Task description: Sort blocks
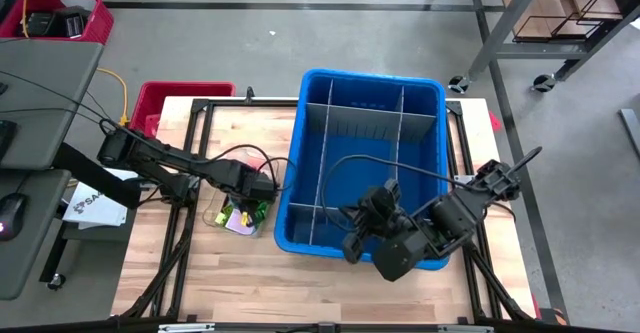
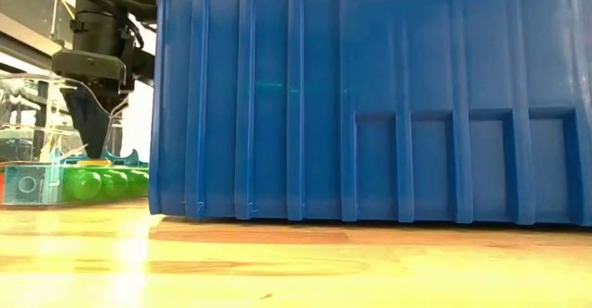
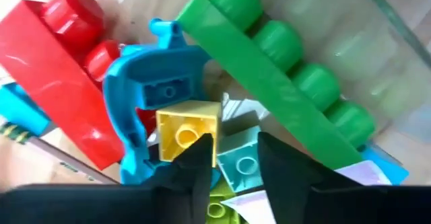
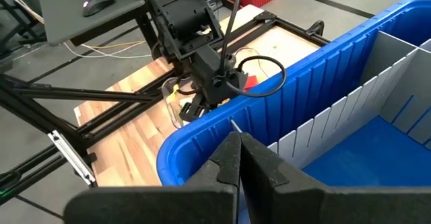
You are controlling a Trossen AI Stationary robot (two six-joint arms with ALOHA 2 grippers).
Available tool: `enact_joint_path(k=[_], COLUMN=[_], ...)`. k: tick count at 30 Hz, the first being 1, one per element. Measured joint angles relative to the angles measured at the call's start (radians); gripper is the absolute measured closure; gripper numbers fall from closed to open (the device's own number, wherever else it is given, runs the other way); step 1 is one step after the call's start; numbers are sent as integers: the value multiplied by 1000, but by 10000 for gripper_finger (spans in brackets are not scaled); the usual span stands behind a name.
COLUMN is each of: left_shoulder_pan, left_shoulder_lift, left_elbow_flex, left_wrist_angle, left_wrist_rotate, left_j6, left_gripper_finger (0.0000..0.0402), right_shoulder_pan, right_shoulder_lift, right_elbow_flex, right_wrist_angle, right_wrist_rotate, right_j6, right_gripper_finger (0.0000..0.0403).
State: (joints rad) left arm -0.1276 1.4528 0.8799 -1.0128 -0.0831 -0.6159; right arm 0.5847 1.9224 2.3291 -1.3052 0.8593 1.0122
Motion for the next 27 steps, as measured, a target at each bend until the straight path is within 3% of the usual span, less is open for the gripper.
enact_joint_path(k=[5,11,22,27], left_shoulder_pan=[1,1,3,3], left_shoulder_lift=[0,24,112,119], left_elbow_flex=[0,0,5,4], left_wrist_angle=[-14,-2,44,55], left_wrist_rotate=[-27,16,13,-17], left_j6=[0,53,70,95], left_gripper_finger=[245,239,272,338], right_shoulder_pan=[-3,-7,-36,-38], right_shoulder_lift=[0,0,0,0], right_elbow_flex=[0,0,0,0], right_wrist_angle=[0,0,1,1], right_wrist_rotate=[-2,-3,-42,-48], right_j6=[0,0,8,8], right_gripper_finger=[403,403,403,403])
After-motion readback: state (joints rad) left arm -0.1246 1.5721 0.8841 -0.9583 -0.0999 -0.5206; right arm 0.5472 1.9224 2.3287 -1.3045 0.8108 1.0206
